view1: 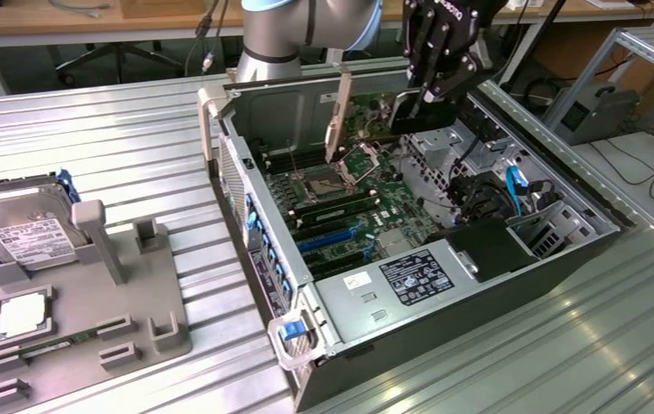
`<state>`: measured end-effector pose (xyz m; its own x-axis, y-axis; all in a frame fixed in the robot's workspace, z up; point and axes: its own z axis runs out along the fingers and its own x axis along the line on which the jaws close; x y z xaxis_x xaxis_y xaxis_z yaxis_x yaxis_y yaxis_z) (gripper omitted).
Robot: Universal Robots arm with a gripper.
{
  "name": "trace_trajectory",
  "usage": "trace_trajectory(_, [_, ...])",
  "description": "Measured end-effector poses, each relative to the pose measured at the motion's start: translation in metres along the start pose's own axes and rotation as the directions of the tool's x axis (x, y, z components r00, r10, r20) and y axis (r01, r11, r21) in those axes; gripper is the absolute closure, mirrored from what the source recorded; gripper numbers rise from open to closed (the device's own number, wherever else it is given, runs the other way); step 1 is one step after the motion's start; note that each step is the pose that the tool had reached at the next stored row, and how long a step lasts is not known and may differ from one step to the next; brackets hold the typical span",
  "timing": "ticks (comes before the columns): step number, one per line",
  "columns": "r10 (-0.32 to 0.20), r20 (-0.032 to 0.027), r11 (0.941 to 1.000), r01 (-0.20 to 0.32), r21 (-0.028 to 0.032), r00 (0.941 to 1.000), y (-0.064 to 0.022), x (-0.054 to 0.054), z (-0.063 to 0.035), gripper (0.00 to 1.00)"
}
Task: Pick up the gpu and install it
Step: 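Insert the gpu into the slot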
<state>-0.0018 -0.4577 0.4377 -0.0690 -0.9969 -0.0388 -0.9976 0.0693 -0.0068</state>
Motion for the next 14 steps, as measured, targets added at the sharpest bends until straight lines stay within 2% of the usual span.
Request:
trace_trajectory(2, [0.000,0.0002,1.0000,0.000,0.0000,1.0000,0.0043,0.000,0.0000,0.73])
trace_trajectory(14, [0.000,0.0002,1.0000,0.000,0.0000,1.0000,0.0182,0.001,0.0016,0.73])
